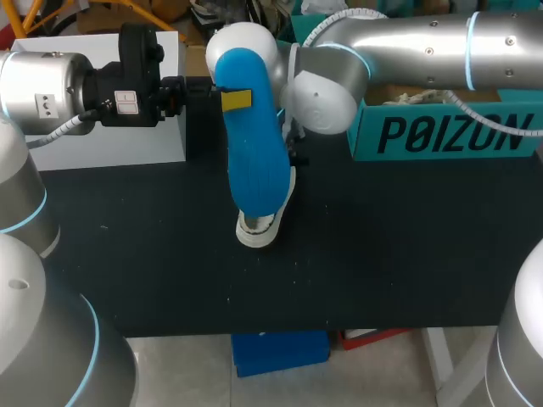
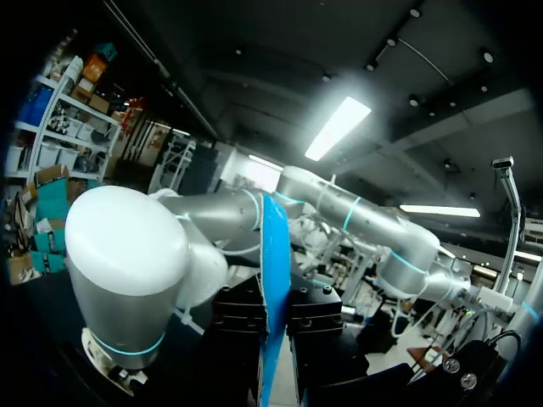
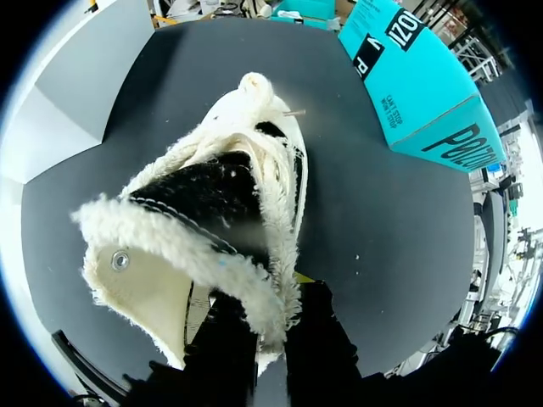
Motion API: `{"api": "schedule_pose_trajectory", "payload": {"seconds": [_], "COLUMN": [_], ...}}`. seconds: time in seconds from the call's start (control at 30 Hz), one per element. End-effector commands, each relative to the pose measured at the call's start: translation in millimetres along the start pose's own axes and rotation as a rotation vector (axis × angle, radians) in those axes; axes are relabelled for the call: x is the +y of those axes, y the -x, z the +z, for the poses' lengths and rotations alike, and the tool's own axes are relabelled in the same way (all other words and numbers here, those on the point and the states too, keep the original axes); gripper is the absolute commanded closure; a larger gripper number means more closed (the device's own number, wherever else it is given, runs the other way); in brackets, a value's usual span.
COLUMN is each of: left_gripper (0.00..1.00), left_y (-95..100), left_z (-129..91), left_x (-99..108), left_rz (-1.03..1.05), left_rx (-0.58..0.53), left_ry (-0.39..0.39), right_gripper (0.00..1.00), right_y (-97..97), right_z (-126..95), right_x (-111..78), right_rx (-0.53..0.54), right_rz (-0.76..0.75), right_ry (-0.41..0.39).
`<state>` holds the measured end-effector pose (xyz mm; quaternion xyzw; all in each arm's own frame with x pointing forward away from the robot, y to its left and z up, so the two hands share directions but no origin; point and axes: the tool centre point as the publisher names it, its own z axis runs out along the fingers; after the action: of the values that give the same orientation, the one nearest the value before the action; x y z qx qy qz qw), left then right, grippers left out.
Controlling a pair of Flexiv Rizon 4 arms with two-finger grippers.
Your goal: Take the shoe out of the shoebox, open the shoe tongue, remove and reinsert the insole, then place the shoe into the shoebox
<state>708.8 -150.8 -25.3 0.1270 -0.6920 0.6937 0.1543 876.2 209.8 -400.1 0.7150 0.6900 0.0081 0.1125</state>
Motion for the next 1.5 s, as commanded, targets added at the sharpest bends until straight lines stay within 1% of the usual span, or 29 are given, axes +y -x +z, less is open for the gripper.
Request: {"api": "schedule_pose_trajectory", "payload": {"seconds": [0.03,0.07,0.1,0.17,0.3,0.37,0.5,0.57,0.67,0.77,0.83,0.87,1.3,1.33,1.37,1.43,1.5], "left_gripper": [1.00,1.00,1.00,1.00,1.00,1.00,1.00,1.00,1.00,1.00,1.00,1.00,1.00,1.00,1.00,1.00,1.00], "left_y": [-0.5,-0.5,-0.5,-0.5,-0.5,-0.5,-0.5,-0.5,-0.5,-0.5,-0.5,-0.5,-0.5,-0.5,-0.5,-0.5,-0.5], "left_z": [1,1,1,1,1,1,1,1,1,1,1,1,1,1,1,1,1], "left_x": [1,1,1,1,1,1,1,1,1,1,1,1,1,1,1,1,1], "left_rz": [0.000,0.000,0.000,0.000,0.000,0.000,0.000,0.000,0.000,0.000,0.000,0.000,0.000,0.000,0.000,0.000,0.000], "left_rx": [-0.004,-0.004,-0.004,-0.004,-0.004,-0.004,-0.004,-0.004,-0.004,-0.004,-0.004,-0.004,-0.004,-0.004,-0.004,-0.004,-0.004], "left_ry": [-0.001,-0.001,-0.001,-0.001,-0.001,-0.001,-0.001,-0.001,-0.001,-0.001,-0.001,-0.001,-0.001,-0.001,-0.001,-0.001,-0.001], "right_gripper": [0.60,0.17,0.00,0.00,0.00,0.00,0.00,0.00,0.00,0.00,0.00,0.00,0.00,0.00,0.00,0.00,0.00], "right_y": [7.7,9.7,12.1,17.7,31.8,39.7,56.5,63.8,73.1,77.2,79.3,81.3,81.3,86.0,88.7,91.5,89.9], "right_z": [0,-1,-2,-7,-25,-34,-55,-66,-79,-93,-101,-105,-105,-103,-102,-102,-109], "right_x": [-4.0,-4.3,-4.3,-4.2,-4.4,-3.8,-1.7,-0.8,1.4,3.2,4.6,5.9,5.9,0.2,-4.1,-7.4,-6.6], "right_rx": [0.009,0.005,0.009,0.026,0.089,0.112,0.197,0.268,0.408,0.533,0.645,0.683,0.683,0.732,0.837,0.964,1.161], "right_rz": [0.004,0.011,0.021,0.037,0.089,0.110,0.166,0.192,0.219,0.211,0.200,0.203,0.203,0.244,0.297,0.358,0.409], "right_ry": [0.012,0.007,-0.002,-0.015,-0.050,-0.053,-0.048,-0.048,-0.044,-0.025,-0.010,-0.001,-0.001,0.001,-0.012,-0.007,0.002]}}
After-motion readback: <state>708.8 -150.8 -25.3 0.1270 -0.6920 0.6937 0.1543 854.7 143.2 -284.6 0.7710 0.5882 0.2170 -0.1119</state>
